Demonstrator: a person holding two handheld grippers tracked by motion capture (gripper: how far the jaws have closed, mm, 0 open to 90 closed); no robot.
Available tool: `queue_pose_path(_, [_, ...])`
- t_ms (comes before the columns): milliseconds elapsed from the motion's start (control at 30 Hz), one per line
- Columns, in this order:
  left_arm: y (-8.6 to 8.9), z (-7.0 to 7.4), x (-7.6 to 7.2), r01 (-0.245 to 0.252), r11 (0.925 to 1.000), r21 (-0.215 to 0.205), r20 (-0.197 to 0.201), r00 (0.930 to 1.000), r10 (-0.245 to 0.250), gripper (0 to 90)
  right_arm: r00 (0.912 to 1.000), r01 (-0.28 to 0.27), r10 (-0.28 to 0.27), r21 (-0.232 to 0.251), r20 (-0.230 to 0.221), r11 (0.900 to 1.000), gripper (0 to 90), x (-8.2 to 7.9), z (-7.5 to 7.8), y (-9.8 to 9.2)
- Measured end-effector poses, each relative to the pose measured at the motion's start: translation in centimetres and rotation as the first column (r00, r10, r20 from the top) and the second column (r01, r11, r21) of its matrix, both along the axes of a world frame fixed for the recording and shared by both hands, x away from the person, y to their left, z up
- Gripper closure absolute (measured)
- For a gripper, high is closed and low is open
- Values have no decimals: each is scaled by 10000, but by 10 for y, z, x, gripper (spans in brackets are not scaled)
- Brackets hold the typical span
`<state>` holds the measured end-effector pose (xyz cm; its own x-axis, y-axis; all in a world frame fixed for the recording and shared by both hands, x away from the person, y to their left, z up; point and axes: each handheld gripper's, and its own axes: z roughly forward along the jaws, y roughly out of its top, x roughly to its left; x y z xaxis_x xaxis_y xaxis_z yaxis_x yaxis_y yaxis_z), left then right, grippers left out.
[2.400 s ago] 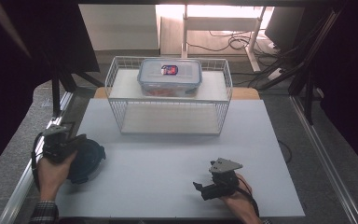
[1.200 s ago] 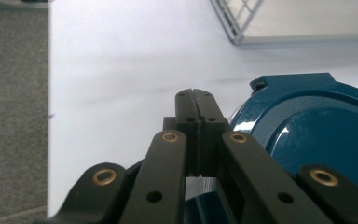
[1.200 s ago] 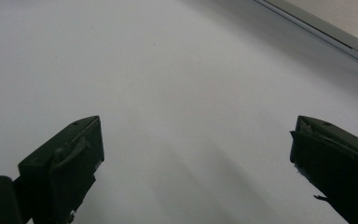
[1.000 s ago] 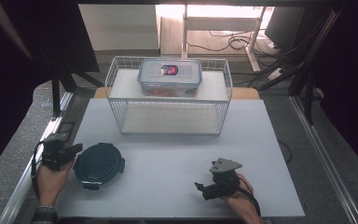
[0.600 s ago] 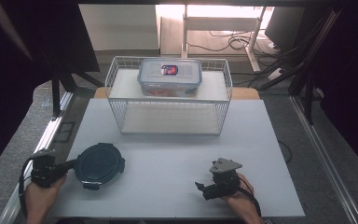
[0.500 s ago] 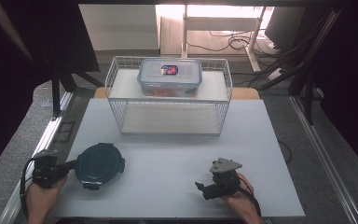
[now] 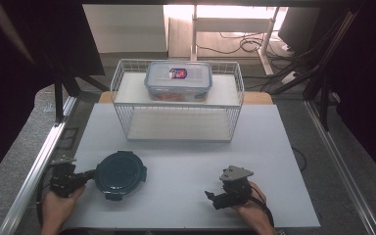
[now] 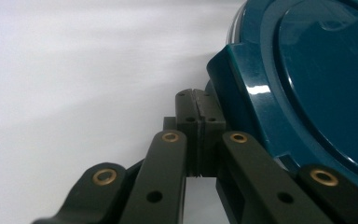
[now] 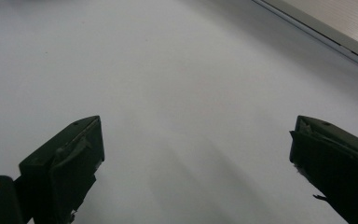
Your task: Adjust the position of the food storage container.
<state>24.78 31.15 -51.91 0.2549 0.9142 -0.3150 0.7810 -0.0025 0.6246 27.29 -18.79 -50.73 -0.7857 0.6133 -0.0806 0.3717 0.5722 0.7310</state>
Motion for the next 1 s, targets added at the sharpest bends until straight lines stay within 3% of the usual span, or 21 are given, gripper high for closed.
queue_pose_path(467, [-48, -1, 13, 1330, 9894, -586, -129, 9909, -1339, 900, 9999, 116, -116, -20, 55, 9999, 4, 0, -2, 4])
queue_pose_path(733, [-73, 1, 20, 1835, 9819, -477, -69, 9829, -1840, 900, 9974, 691, -688, 187, -193, 9974, 0, 3, -4, 4])
queue_pose_path(1000, [-98, 2, 27, 2351, 9714, -330, -26, 9719, -2354, 900, 9969, 736, -731, 178, -294, 9971, 0, 5, -3, 1])
